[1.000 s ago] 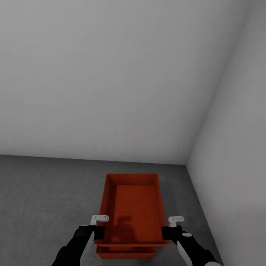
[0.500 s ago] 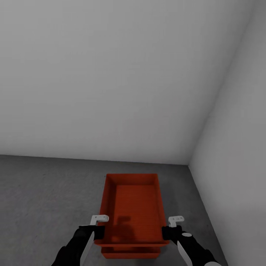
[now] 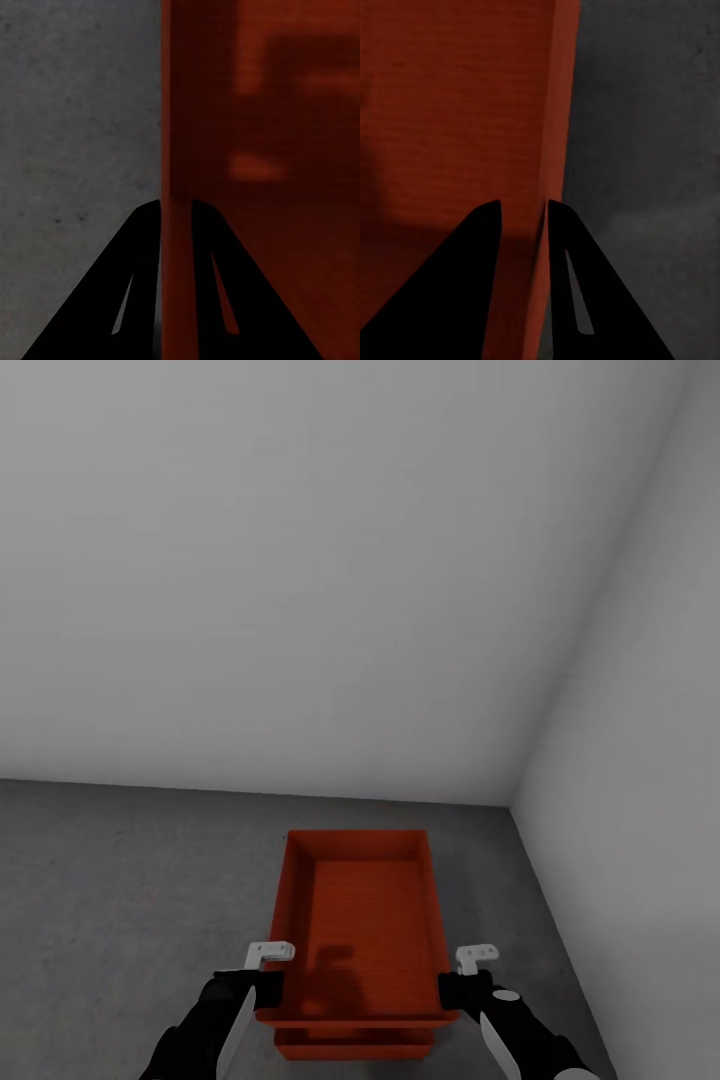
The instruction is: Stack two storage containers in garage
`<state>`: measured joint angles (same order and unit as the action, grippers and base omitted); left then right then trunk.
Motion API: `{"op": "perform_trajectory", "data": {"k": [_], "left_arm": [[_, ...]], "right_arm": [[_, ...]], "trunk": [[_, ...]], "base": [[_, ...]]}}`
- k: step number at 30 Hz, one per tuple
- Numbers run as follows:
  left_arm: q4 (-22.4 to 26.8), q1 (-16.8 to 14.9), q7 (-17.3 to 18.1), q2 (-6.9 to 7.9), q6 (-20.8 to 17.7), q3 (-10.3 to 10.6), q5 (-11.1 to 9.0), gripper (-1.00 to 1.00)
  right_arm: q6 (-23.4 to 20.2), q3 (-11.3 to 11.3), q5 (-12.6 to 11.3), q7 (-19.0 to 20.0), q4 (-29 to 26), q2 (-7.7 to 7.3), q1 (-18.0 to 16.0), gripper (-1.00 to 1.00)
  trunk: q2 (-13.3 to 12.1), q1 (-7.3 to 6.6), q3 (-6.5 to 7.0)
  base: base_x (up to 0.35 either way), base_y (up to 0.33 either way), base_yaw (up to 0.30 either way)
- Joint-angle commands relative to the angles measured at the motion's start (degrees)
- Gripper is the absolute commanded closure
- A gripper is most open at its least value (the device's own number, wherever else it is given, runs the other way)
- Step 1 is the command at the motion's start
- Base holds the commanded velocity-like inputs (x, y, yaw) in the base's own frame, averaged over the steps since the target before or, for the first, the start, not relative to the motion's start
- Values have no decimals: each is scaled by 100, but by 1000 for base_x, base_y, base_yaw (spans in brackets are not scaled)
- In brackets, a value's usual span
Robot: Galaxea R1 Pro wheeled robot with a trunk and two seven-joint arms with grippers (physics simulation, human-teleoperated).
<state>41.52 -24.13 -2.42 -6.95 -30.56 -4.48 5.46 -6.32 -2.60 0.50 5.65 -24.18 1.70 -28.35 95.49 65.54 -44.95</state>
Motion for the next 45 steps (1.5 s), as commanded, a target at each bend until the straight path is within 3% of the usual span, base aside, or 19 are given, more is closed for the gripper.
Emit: {"op": "perform_trajectory", "data": {"k": [1, 6, 15, 37, 45], "left_arm": [[14, -4, -13, -52, 428, 7, -91, 100], [14, -4, -13, -52, 428, 9, -90, 100], [14, -4, -13, -59, 428, 9, -91, 100], [14, -4, -7, -61, 428, 9, -89, 100], [14, -4, -11, -61, 428, 9, -91, 100]], "right_arm": [[-36, -153, -41, 15, 10, 164, 5, 100], [-36, -153, -41, 15, 10, 164, 5, 100], [-36, -153, -41, 15, 10, 164, 5, 100], [-36, -153, -41, 15, 10, 164, 5, 100], [-36, -153, -41, 15, 10, 164, 5, 100]], "trunk": [[2, -1, -5], [2, -1, -5], [363, 197, -167], [363, 197, -167], [684, 373, -310]], "base": [[0, 0, 0], [0, 0, 0], [0, 0, 0], [0, 0, 0], [0, 0, 0]]}}
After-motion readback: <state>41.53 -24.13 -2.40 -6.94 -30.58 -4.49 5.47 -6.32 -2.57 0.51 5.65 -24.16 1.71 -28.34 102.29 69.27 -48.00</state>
